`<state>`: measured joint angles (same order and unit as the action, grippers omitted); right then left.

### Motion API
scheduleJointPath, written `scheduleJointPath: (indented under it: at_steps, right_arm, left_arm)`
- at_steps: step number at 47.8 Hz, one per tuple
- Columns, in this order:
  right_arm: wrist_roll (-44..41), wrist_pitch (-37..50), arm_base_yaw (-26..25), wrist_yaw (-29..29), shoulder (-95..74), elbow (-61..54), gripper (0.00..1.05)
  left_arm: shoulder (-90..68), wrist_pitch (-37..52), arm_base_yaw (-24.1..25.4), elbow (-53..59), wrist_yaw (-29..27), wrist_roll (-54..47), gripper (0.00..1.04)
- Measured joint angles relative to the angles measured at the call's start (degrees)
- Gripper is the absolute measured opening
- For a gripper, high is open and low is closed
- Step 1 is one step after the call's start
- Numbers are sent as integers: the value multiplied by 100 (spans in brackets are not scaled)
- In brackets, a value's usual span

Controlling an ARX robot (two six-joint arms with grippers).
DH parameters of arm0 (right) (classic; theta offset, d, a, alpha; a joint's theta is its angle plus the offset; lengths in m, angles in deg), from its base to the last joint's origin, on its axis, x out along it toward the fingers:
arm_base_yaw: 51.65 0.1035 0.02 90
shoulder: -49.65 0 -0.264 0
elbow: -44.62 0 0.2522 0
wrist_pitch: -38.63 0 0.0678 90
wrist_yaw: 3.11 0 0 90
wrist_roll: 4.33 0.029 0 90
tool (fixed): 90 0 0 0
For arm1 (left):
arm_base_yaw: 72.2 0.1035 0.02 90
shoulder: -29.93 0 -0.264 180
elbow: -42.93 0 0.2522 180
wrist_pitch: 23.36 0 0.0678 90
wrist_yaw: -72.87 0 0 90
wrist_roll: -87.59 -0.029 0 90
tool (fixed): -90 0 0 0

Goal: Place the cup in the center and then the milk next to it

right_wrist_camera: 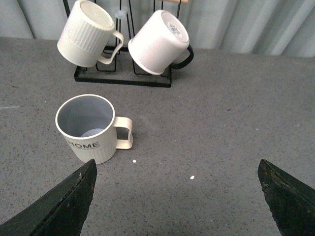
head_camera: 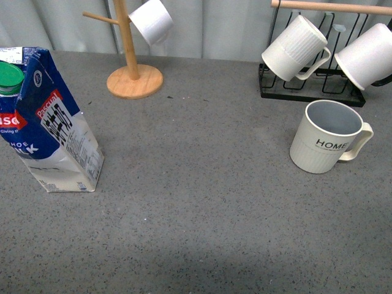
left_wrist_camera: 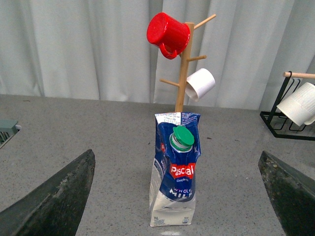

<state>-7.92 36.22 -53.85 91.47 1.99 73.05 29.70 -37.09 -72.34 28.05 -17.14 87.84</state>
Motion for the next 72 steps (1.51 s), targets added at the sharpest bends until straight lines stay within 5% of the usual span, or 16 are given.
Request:
scheduleJointPath:
  at_steps: [23,72]
  right_arm:
    - [516,-918,15,-337,-3923,2544,95]
    - [649,-2280,516,-162,-6695,5261,95]
  left_arm:
    - [0,0,0,0,0,2,98]
    - [0,0,0,0,0,2,98]
